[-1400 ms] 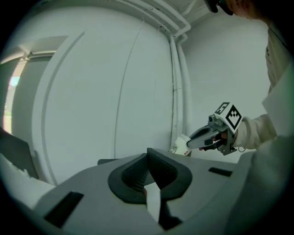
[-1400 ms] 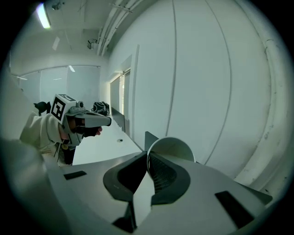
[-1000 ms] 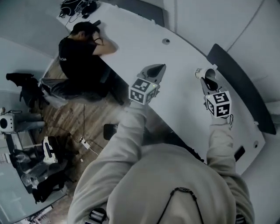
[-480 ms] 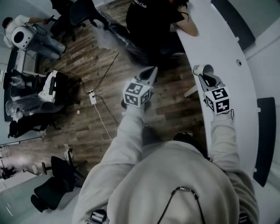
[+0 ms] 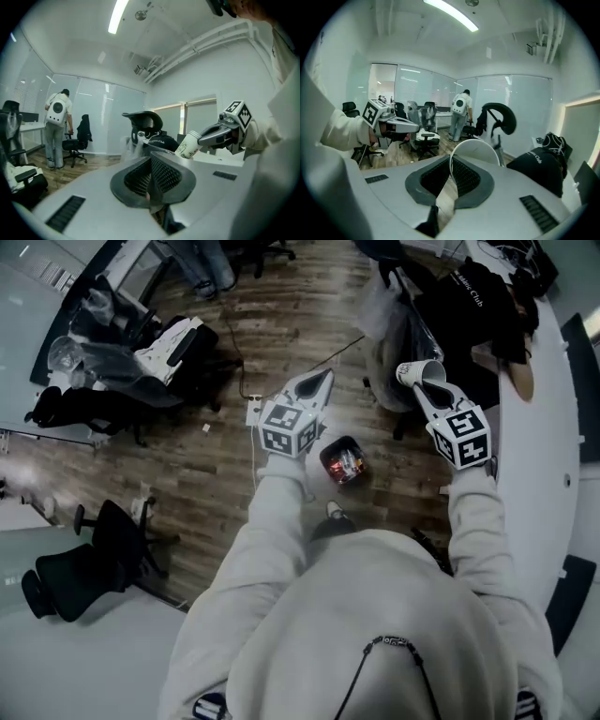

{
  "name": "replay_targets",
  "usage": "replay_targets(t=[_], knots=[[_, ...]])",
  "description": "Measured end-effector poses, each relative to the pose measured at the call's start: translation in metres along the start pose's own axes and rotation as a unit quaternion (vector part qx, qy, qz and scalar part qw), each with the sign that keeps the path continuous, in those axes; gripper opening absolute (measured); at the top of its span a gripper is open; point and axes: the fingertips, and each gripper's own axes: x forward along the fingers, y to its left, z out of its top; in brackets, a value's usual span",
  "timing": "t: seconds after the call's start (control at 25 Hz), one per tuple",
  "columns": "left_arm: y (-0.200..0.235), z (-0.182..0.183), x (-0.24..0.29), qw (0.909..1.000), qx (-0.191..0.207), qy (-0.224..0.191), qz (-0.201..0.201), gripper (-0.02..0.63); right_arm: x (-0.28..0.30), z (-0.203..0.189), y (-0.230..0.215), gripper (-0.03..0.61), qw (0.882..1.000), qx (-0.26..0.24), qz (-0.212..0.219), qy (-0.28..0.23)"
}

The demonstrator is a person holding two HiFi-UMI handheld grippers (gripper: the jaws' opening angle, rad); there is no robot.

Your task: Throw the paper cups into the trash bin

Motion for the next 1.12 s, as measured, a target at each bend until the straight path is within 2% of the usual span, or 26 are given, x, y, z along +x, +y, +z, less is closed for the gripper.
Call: replay_targets(t=[0.12, 0.24, 0.44, 0.64, 0.8, 0.92, 1.0, 1.12], knots=[[0.035, -0.005, -0.039, 0.9993, -0.021, -0.012, 0.030, -0.006, 0.038, 0.023, 0.034, 0.037, 0.999, -0.001, 0.051, -0.013], [0.055, -0.016, -0.068, 0.9974, -0.036, -0.019, 0.060, -0.006, 0.068, 0.022, 0.050, 0.037, 0.996, 0.009, 0.094, -0.003], [0.080, -0.055, -0.101, 0.9925, -0.052, 0.014, 0.110, -0.006, 0.103, 0.022, 0.075, 0.037, 0.991, -0.002, 0.134, 0.010], [0.097, -0.065, -0.119, 0.9877, -0.062, 0.017, 0.142, -0.006, 0.127, 0.019, 0.100, 0.037, 0.986, -0.011, 0.166, 0.022], [0.108, -0.067, -0.114, 0.9865, -0.068, 0.003, 0.149, -0.006, 0.145, 0.014, 0.108, 0.037, 0.983, -0.021, 0.181, 0.024], [0.113, -0.094, -0.097, 0.9845, -0.082, 0.015, 0.154, -0.006, 0.168, -0.020, 0.106, 0.037, 0.979, -0.013, 0.198, 0.040], [0.112, -0.127, -0.083, 0.9818, -0.102, 0.034, 0.156, -0.006, 0.181, -0.053, 0.112, 0.037, 0.973, -0.004, 0.224, 0.056], [0.112, -0.184, -0.063, 0.9787, -0.128, 0.059, 0.149, -0.006, 0.210, -0.118, 0.131, 0.037, 0.964, -0.017, 0.246, 0.098]])
